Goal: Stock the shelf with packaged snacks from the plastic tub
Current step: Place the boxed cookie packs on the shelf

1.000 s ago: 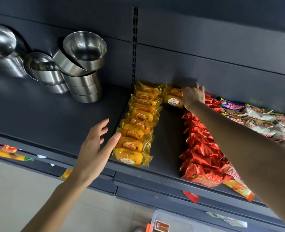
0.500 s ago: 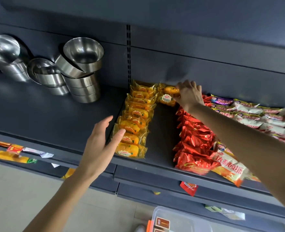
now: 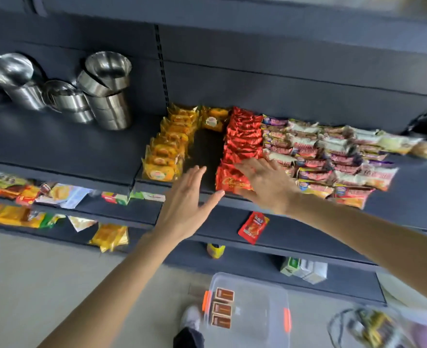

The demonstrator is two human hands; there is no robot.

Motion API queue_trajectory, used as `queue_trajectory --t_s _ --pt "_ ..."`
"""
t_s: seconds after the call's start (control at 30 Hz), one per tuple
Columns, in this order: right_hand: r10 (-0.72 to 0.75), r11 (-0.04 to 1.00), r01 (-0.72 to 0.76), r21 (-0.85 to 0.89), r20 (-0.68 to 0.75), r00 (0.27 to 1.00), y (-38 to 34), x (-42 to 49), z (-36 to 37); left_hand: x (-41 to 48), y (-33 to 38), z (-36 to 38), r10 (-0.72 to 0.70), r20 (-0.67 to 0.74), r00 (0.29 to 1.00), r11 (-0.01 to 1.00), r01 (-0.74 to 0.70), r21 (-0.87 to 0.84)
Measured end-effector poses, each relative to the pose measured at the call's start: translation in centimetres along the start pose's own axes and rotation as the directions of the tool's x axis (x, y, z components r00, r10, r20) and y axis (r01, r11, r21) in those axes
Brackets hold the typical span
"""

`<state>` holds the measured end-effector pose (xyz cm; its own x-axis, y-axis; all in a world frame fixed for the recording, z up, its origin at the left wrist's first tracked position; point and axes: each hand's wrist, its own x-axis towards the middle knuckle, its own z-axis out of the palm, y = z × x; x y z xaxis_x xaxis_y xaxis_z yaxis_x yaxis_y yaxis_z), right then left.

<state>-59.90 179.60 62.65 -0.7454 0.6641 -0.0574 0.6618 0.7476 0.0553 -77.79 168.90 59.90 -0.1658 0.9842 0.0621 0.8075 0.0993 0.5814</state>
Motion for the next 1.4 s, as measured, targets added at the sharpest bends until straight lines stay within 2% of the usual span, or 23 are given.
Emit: queue_trajectory --t_s 0.1,0.2,0.33,0.4,0.53,0.7,0.83,0.97,1.1,1.2,1.4 --pt "-0.028 1.000 0.027 0.010 0.106 0.994 -0.4 -5.1 1.2 -2.2 1.4 2.9 0.027 0.037 0.999 0.998 -0.029 0.051" --pt "-0.045 0.994 0.023 0.108 0.210 0.977 -0.1 -8.7 3.2 -4.2 1.4 6.1 0.025 0.117 0.993 0.997 -0.033 0.065" --pt "-0.028 0.979 -0.044 0.201 0.341 0.940 0.2 -11.7 8.2 -6.4 -1.4 11.4 -0.078 0.304 0.950 0.993 0.046 0.112" --pt "0.002 0.957 -0.109 0.270 0.369 0.929 0.2 -12.3 12.0 -7.1 -3.8 14.6 -0.146 0.337 0.930 0.986 0.109 0.126" --pt "0.093 0.902 -0.246 0.355 0.396 0.914 -0.4 -12.5 23.2 -8.4 -10.4 22.9 -0.165 0.345 0.924 0.983 0.126 0.134" --pt "0.213 0.804 -0.394 0.446 0.403 0.890 -2.1 -11.6 43.6 -9.8 -22.0 37.5 -0.204 0.363 0.909 0.979 0.180 0.099" --pt "0.216 0.733 -0.424 0.533 0.408 0.887 -3.6 -10.4 60.1 -10.7 -31.4 49.6 -0.219 0.339 0.915 0.973 0.229 0.010" --pt "0.221 0.693 -0.471 0.545 0.462 0.859 -4.3 -8.5 72.5 -10.2 -37.2 59.2 -0.175 0.298 0.938 0.969 0.218 -0.117" --pt "0.279 0.577 -0.519 0.630 0.445 0.851 -4.6 -6.9 80.5 -9.5 -38.8 64.8 -0.127 0.223 0.966 0.926 0.197 -0.322" --pt "0.290 0.498 -0.524 0.690 0.437 0.851 -5.3 -6.6 83.5 -9.9 -39.4 66.9 -0.086 0.182 0.979 0.897 0.156 -0.414" --pt "0.293 0.485 -0.556 0.674 0.474 0.830 -6.7 -7.0 85.5 -11.3 -39.9 68.1 -0.058 0.171 0.983 0.898 0.126 -0.421"
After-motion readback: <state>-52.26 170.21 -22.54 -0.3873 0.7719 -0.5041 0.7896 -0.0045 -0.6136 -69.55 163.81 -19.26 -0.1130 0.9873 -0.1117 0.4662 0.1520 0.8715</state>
